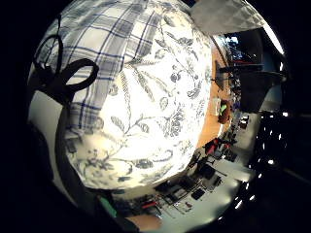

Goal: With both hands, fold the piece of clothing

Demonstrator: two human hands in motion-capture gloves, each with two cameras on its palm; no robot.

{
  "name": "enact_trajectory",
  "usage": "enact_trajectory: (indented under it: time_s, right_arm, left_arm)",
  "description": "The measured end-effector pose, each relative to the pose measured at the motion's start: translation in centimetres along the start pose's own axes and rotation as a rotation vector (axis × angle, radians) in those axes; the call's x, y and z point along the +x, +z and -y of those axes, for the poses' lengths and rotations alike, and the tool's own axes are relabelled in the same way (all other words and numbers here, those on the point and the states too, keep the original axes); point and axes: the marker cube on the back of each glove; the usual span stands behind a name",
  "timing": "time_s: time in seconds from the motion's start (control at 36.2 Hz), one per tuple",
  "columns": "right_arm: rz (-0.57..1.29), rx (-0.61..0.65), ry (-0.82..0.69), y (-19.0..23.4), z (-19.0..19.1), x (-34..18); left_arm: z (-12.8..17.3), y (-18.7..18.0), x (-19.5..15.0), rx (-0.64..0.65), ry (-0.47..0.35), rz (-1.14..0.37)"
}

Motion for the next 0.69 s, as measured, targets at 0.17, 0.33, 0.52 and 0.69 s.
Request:
enact_trajectory:
  time_s: [0.17,0.33,0.52,0.69]
  right_arm:
    - [-0.270,0.075,0.031,0.1,0.7,2.2]
    - [-0.264,0.059,-0.037,-0.7,-4.5,1.1]
    - [-0.291,0.171,-0.106,-2.0,-8.2,0.5]
    - [-0.330,0.210,-0.054,-6.4,-4.9,1.6]
  left_arm:
    - [-2.4,-0.8,-0.7,-0.006,0.018,0.055]
    - [-7.8,-2.8,-1.3,-0.069,0.107,-0.025]
    - [-12.2,-6.7,-2.5,-0.043,0.113,-0.014]
    - [-8.1,-7.7,-3.3,-0.036,0.059,0.041]
